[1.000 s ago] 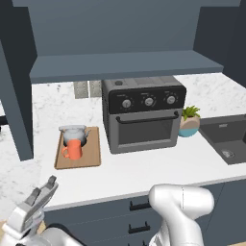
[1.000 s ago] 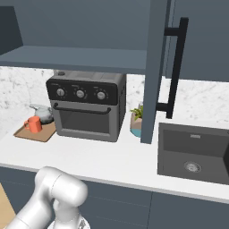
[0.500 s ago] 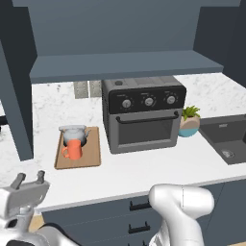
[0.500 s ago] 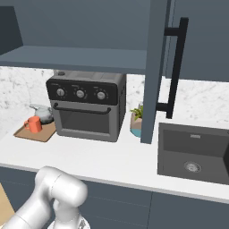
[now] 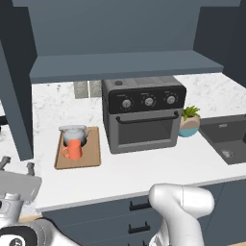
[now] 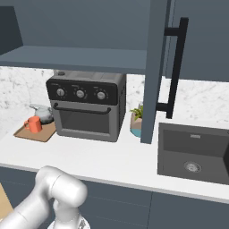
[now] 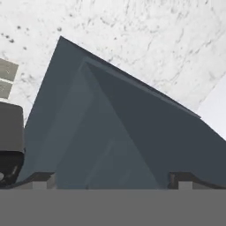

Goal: Pick the kettle from the counter and place it on the tray. Then pick the mug from the cabinet and place it on the tray. Then close the cabinet doors.

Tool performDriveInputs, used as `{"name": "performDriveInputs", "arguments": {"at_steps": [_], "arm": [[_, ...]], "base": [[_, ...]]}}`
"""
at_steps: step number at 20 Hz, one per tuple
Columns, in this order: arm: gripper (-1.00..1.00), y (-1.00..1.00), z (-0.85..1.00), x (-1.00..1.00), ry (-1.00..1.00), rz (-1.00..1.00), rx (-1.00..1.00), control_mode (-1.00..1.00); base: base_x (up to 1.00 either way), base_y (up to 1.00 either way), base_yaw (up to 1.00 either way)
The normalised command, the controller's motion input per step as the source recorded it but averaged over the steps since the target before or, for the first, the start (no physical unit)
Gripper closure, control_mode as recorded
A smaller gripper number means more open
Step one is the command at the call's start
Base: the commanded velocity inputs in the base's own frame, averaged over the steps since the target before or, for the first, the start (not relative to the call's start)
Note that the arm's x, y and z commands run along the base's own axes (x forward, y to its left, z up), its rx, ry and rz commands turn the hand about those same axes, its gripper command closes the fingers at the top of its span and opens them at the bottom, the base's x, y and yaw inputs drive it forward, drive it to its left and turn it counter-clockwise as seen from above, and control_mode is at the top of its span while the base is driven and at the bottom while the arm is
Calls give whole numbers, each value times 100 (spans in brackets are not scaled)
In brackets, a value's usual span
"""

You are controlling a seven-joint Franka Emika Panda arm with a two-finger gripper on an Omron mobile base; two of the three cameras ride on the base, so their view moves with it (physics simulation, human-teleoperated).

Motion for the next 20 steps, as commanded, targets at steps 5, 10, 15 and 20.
{"name": "performDriveInputs", "arguments": {"at_steps": [5, 10, 15, 20], "arm": [[-100, 30, 2, 19, 13, 0, -13, -100], [-100, 31, 12, 2, 7, 0, -9, -100], [-100, 19, 38, 0, 2, 0, -2, -100], [-100, 4, 41, 0, 0, 0, 0, -100]], "base": [[0, 0, 0], [0, 0, 0], [0, 0, 0], [0, 0, 0]]}}
